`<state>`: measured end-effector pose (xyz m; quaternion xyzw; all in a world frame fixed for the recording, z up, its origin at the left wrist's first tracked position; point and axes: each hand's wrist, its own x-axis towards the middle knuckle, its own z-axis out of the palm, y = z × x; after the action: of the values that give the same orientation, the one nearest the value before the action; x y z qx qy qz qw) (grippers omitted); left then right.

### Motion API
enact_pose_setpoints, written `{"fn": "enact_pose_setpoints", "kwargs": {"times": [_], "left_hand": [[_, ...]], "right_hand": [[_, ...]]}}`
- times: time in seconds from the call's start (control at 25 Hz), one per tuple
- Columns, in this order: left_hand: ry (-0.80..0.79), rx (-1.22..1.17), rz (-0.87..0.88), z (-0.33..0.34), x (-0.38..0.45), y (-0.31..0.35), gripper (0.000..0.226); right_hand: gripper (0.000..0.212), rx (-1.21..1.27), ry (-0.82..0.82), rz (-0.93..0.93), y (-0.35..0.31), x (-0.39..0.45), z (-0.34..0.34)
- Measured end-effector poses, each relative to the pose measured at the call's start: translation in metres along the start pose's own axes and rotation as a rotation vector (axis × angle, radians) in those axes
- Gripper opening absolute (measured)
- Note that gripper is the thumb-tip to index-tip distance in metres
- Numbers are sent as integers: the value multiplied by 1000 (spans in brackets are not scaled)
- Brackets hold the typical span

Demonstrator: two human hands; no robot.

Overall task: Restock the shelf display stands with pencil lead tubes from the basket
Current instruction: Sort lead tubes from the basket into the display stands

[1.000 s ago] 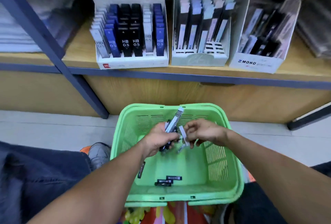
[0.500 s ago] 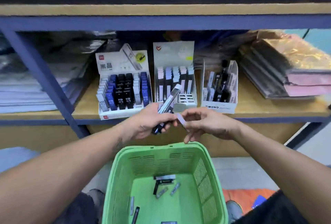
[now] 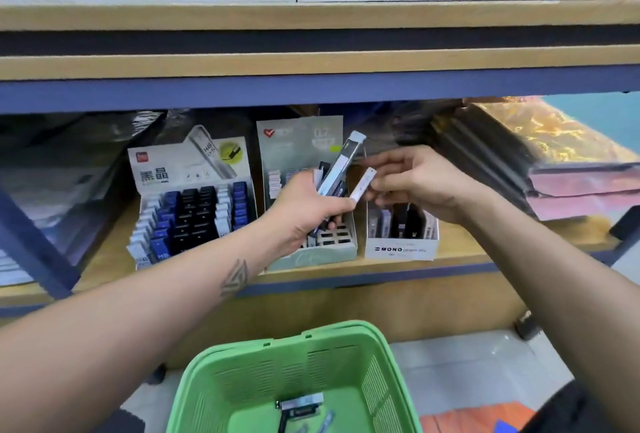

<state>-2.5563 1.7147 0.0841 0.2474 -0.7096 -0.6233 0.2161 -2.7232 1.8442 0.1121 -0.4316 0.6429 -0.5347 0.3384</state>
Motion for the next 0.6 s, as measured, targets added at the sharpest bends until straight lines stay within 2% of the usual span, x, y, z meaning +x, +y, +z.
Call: {"fn": "enact_pose_setpoints", "kwargs": {"times": [0.16,0.28,0.36,0.48,0.6], "left_hand": [[30,30,35,10,9,-2,19],[36,18,-14,15,8,3,18],[28,-14,-58,15,6,5,18],[8,-84,-56,10,-1,13,20],[3,-95,-42,5,-6,21,23]], "right_hand": [[13,-25,47,-3,0,10,-10],[12,5,104,-2,-5,11,-15],[16,-31,202,-24,-8,11,-24],[18,-234,376,-69,-6,9,-30],[14,-556,491,-134,1,12,-26]]}}
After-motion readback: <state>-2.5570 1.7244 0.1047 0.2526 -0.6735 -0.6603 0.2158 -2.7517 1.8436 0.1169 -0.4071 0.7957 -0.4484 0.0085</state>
